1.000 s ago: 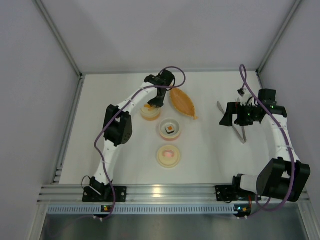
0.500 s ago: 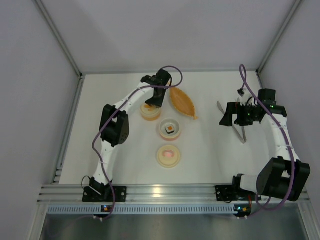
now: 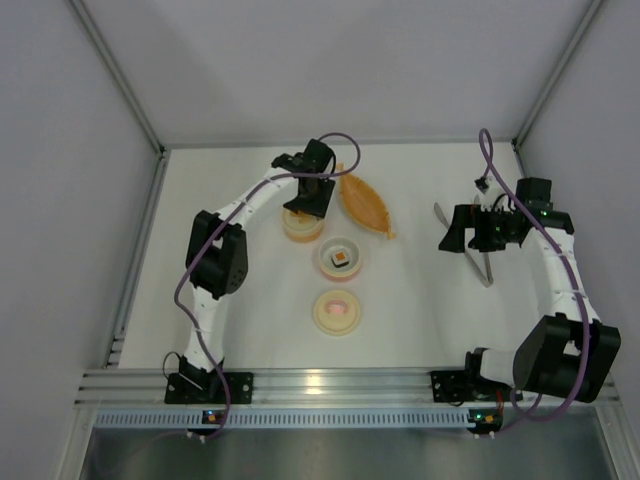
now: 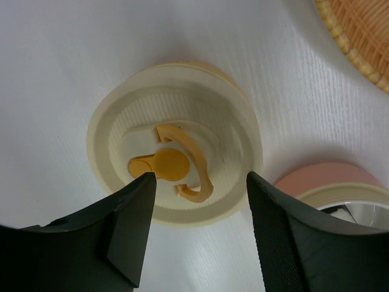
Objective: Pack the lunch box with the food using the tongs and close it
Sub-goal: Close the box lid on the packing box.
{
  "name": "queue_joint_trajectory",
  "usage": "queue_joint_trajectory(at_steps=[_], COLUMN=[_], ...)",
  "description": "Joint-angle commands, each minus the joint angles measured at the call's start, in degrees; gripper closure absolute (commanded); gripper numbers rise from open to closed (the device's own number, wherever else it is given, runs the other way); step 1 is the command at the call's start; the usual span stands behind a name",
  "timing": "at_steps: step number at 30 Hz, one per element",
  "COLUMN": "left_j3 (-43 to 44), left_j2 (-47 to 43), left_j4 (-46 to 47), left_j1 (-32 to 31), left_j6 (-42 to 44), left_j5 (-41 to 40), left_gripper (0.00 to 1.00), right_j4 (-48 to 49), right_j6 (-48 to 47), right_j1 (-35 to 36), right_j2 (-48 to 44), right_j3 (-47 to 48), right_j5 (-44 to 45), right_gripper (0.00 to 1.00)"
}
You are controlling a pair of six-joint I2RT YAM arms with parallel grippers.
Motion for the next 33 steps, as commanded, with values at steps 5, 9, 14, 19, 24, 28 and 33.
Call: queue_joint_trajectory(at_steps=[5, 9, 14, 19, 24, 28, 33], left_j3=[-0.4, -0.7, -2.7, -8.6, -16.2, -16.4, -12.2], left_j2=[-11.9, -15.5, -20.1, -22.4, -25.3, -22.6, -15.2], left_j4=[2.8, 2.9, 2.2, 1.5, 6.3, 9.0, 9.2], left_j1=[0.9, 1.8, 8.0, 15.3, 15.2, 14.9, 14.6], left_j6=[2.2, 3.1, 3.3, 5.1, 7.4, 7.4, 5.6], left_j5=[3.5, 5.9, 21.0, 31.7, 29.3, 31.0, 37.2], left_gripper=[0.29, 0.27, 0.24, 0.31, 0.51, 0.72, 0.85], right_j4=[1.8, 1.6, -0.4, -4.5, -3.4, -1.3, -1.2], right_j6=[-0.8, -1.1, -4.4, -9.6, -9.7, -8.1, -7.5], right_j1=[0.5, 0.6, 1.2, 5.5, 11.2, 14.5, 15.3], right_j2=[-2.2, -2.7, -2.5, -1.9, -1.6, -1.4, -1.5], right_j3=[1.3, 1.6, 2.6, 4.8, 4.2, 3.0, 1.9], right_j5=[-2.7, -3.6, -6.8, -5.6, -1.3, -0.9, -0.6], right_gripper=[0.01, 0.01, 0.01, 0.06, 0.13, 0.16, 0.17])
